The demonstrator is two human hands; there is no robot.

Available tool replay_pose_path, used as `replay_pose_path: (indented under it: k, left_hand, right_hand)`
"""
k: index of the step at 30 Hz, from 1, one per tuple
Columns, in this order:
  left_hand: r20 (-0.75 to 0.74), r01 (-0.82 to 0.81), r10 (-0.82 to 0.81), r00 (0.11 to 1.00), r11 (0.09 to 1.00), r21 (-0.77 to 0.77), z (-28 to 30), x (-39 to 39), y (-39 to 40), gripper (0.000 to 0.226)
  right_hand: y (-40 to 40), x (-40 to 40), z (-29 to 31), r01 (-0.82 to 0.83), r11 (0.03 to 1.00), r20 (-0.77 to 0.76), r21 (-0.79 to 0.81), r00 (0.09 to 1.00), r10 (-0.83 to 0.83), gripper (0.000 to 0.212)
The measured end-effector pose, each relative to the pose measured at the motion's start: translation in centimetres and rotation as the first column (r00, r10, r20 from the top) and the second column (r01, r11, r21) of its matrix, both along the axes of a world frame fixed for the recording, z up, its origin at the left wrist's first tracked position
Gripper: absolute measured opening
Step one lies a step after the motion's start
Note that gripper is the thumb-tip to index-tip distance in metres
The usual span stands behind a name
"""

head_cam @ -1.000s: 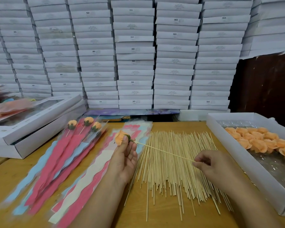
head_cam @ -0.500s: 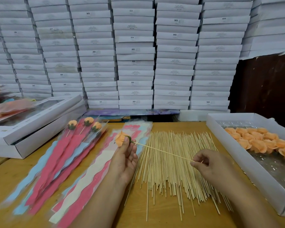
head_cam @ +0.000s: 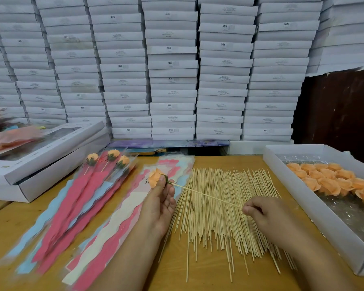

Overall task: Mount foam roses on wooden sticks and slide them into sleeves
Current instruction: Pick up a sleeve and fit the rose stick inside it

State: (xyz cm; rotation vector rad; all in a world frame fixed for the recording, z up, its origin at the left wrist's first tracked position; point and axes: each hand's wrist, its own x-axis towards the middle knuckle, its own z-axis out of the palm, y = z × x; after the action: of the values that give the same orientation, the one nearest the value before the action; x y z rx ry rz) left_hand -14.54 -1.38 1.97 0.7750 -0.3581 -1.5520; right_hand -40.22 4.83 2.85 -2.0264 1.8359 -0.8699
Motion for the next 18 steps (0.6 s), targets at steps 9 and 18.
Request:
replay_pose_path:
  k: [9,18]
  left_hand:
    - [0.017,0.000,0.000,1.000,1.000,0.002,-0.12,-0.04,0.01,0.021]
    - [0.058,0.010,-0.010,0.998,1.000,-0.003,0.05,-0.31,-0.03,0.038]
  right_hand:
    - [0.16,0.13,0.08,0.031,0.999,0.065,-0.022,0.997,-0.029,0.024]
    - [0.04,-0.07,-0.21,-0.034,0.998,-0.053,0.059,0.998,0.037,0.030]
